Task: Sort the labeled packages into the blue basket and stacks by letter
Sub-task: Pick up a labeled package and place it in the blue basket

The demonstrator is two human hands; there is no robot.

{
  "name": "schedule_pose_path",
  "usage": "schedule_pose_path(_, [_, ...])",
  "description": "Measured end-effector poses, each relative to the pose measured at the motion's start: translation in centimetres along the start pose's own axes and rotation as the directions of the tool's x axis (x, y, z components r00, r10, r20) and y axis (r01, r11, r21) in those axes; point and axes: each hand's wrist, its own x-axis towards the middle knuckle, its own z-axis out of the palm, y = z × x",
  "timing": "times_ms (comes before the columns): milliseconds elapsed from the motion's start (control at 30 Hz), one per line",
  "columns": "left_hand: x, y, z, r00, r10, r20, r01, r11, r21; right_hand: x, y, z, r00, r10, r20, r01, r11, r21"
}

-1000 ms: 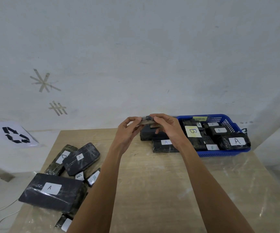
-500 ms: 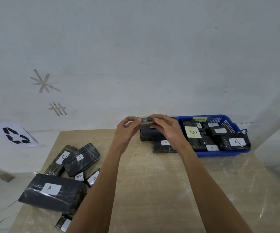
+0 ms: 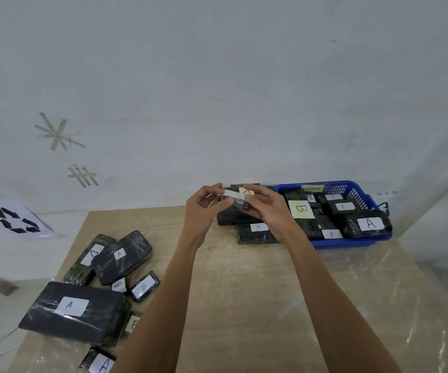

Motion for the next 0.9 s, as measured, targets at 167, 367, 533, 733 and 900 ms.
schedule_pose_path(167, [0.3,-0.5,1.5,0.999,-0.012,-0.045,0.014,0.999,0.045,-0.2,-0.1,-2.4,0.998,-0.02,-0.058,0.013,0.993,-0.116])
schedule_pose_path(367, [0.3,-1.8,3.5,0.991,-0.116,-0.061,0.122,0.988,0.099,0.1,0.1,-5.3,0.994,-0.093,-0.061,0.076,0.966,-0.245])
schedule_pose_path(533, [1.2,-3.4,5.1,0.993,-0.109,-0.037,0.114,0.982,0.152,0.7,1.5,-7.0,0.994,-0.053,-0.1,0.021,0.953,-0.302])
schedule_pose_path(733, [3.5,-6.6,7.0,0.988,-0.155,0.027,0.148,0.974,0.17,0.8,2.6,-9.2,0.986,-0.038,-0.162,-0.036,0.901,-0.433])
schedule_pose_path(900, [4.2,-9.6,9.8,0.97,-0.229,0.085,0.206,0.955,0.212,0.6,3.8,-12.9,0.973,-0.07,-0.222,-0.076,0.804,-0.589])
